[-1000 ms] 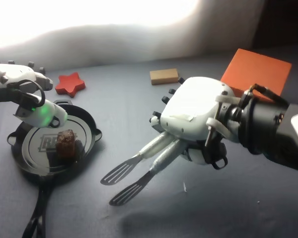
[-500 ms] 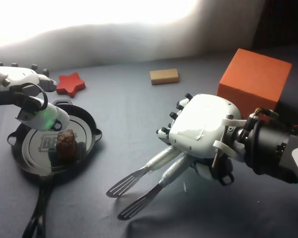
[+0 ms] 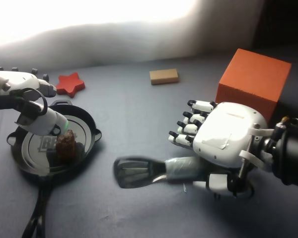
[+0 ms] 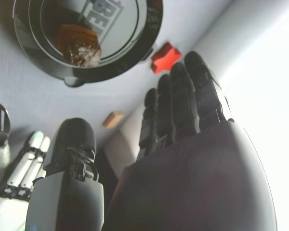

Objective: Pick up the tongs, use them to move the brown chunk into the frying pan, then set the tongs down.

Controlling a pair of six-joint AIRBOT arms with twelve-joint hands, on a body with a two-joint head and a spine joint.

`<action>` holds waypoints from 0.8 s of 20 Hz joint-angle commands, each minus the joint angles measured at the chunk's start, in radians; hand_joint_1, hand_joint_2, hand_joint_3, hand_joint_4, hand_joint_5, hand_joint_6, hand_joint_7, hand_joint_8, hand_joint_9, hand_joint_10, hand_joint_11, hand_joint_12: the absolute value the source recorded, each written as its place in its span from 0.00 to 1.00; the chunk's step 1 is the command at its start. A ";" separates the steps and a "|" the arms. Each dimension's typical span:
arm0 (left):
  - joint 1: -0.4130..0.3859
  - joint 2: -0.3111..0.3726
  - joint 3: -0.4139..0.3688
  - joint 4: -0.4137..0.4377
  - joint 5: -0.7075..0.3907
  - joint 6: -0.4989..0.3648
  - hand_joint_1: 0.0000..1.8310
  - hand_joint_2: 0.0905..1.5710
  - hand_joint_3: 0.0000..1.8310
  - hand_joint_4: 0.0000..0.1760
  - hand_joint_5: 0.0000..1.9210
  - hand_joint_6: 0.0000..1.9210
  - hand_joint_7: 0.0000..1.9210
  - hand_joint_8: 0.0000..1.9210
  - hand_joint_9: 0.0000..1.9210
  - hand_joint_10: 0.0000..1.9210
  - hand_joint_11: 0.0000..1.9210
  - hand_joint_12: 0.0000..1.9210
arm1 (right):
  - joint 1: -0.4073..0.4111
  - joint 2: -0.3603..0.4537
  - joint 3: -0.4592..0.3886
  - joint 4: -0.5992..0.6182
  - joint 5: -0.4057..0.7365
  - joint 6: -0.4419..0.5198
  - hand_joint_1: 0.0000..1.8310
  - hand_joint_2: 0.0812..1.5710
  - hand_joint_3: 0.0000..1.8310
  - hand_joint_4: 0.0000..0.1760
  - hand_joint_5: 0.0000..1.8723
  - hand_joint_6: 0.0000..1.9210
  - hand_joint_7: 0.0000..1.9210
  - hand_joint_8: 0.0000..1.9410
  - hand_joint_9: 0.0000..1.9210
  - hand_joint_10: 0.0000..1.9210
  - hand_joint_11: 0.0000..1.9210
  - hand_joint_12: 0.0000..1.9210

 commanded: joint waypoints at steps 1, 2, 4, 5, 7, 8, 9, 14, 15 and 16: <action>-0.004 0.010 -0.001 0.049 0.005 0.001 0.18 0.84 0.00 0.07 0.06 0.00 0.08 0.00 0.09 0.00 0.00 0.23 | -0.002 0.009 -0.014 -0.041 -0.058 -0.002 0.16 0.74 0.00 0.00 0.09 0.00 0.12 0.00 0.10 0.02 0.00 0.33; 0.000 0.010 -0.001 0.049 0.005 -0.002 0.19 0.84 0.00 0.06 0.07 0.00 0.09 0.00 0.09 0.00 0.00 0.25 | -0.011 0.020 -0.029 -0.041 -0.059 -0.011 0.13 0.72 0.00 0.00 0.06 0.00 0.09 0.00 0.08 0.01 0.00 0.26; 0.001 0.010 0.001 0.049 0.005 -0.004 0.19 0.84 0.00 0.06 0.07 0.00 0.08 0.00 0.08 0.00 0.00 0.24 | -0.020 0.033 -0.047 -0.041 -0.064 -0.023 0.11 0.68 0.00 0.00 0.00 0.00 0.04 0.00 0.03 0.00 0.00 0.07; 0.001 0.010 0.002 0.049 0.005 -0.005 0.20 0.84 0.00 0.08 0.07 0.00 0.08 0.00 0.09 0.00 0.00 0.26 | -0.020 0.041 -0.058 -0.041 -0.066 -0.023 0.09 0.65 0.00 0.00 0.00 0.00 0.01 0.00 0.01 0.00 0.00 0.01; 0.000 0.009 0.003 0.049 0.005 -0.008 0.19 0.84 0.00 0.09 0.05 0.00 0.08 0.00 0.09 0.00 0.00 0.26 | -0.016 0.060 -0.080 -0.041 -0.068 -0.023 0.10 0.61 0.00 0.00 0.00 0.00 0.00 0.00 0.01 0.00 0.01 0.00; -0.002 0.009 0.003 0.049 0.005 -0.009 0.19 0.84 0.00 0.06 0.07 0.00 0.09 0.00 0.09 0.00 0.00 0.24 | -0.014 0.067 -0.087 -0.041 -0.068 -0.023 0.09 0.59 0.00 0.00 0.00 0.00 0.00 0.00 0.01 0.00 0.00 0.00; -0.004 0.008 0.003 0.049 0.005 -0.012 0.17 0.84 0.00 0.04 0.07 0.01 0.09 0.00 0.09 0.00 0.00 0.27 | -0.009 0.076 -0.100 -0.041 -0.070 -0.023 0.07 0.58 0.00 0.00 0.00 0.00 0.00 0.00 0.00 0.00 0.00 0.00; 0.010 -0.004 0.008 0.049 -0.008 -0.046 0.16 0.84 0.00 0.03 0.06 0.00 0.08 0.00 0.08 0.00 0.00 0.22 | 0.033 0.151 -0.168 -0.007 -0.071 -0.020 0.04 0.57 0.00 0.00 0.00 0.00 0.00 0.00 0.00 0.00 0.00 0.00; 0.019 -0.006 0.009 0.049 -0.013 -0.050 0.14 0.85 0.00 0.02 0.07 0.00 0.08 0.00 0.08 0.00 0.00 0.22 | 0.048 0.176 -0.189 0.028 -0.065 -0.034 0.03 0.57 0.00 0.00 0.00 0.00 0.00 0.00 0.00 0.00 0.00 0.00; 0.030 -0.006 0.010 0.049 -0.014 -0.052 0.15 0.84 0.00 0.04 0.07 0.00 0.08 0.00 0.08 0.00 0.00 0.24 | 0.065 0.203 -0.216 0.088 -0.064 -0.068 0.01 0.58 0.00 0.00 0.00 0.00 0.00 0.00 0.00 0.00 0.00 0.00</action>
